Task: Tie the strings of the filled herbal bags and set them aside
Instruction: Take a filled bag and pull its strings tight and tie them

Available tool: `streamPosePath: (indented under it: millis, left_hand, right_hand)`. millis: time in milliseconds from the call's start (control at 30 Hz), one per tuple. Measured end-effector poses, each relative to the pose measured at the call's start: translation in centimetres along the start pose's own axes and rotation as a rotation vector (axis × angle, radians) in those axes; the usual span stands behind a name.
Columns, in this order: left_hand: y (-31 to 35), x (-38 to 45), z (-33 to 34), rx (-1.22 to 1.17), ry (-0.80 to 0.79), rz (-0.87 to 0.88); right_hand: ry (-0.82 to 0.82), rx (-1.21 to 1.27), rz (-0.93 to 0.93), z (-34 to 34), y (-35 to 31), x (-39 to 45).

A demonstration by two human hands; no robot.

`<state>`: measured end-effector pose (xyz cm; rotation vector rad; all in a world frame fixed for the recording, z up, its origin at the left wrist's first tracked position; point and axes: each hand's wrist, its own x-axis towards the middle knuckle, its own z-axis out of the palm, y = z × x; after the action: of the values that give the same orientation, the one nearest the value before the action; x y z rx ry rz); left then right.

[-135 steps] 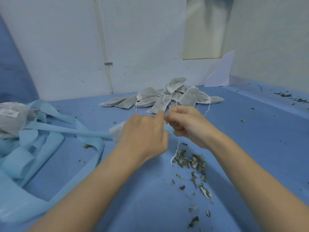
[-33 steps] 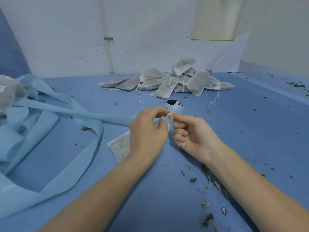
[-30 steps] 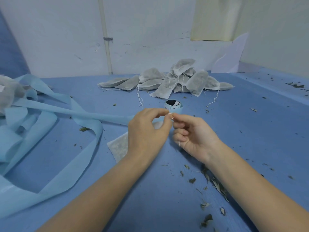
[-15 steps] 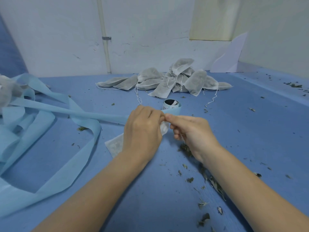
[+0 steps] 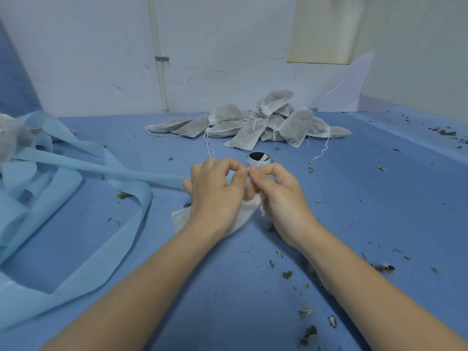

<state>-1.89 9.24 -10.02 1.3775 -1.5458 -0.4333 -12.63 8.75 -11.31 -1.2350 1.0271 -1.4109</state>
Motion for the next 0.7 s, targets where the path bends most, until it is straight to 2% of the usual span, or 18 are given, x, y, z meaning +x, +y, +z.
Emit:
streamPosePath:
  millis: [167, 333, 500, 600, 700]
  left_hand:
    - [0.1, -0.1, -0.1, 0.075, 0.076, 0.036]
    - [-0.1, 0.5, -1.2, 0.013, 0.215, 0.023]
    - [0.0, 0.8, -1.4, -0.07, 0.19, 0.016]
    - [-0.1, 0.8, -1.2, -0.147, 0.102, 0.005]
    - [-0.4, 0.8, -0.9, -0.191, 0.018, -0.11]
  right_hand:
    - [0.054, -0.085, -0.072, -0.2, 0.1, 0.2]
    - [0.066, -0.17, -0.106, -0.7, -0.3, 0.4]
    - [0.128, -0.15, -0.128, -0.7, -1.0, 0.4]
    - [0.233, 0.036, -0.07, -0.9, -1.4, 0.5]
    - [0.44, 0.323, 0.008, -1.4, -1.7, 1.0]
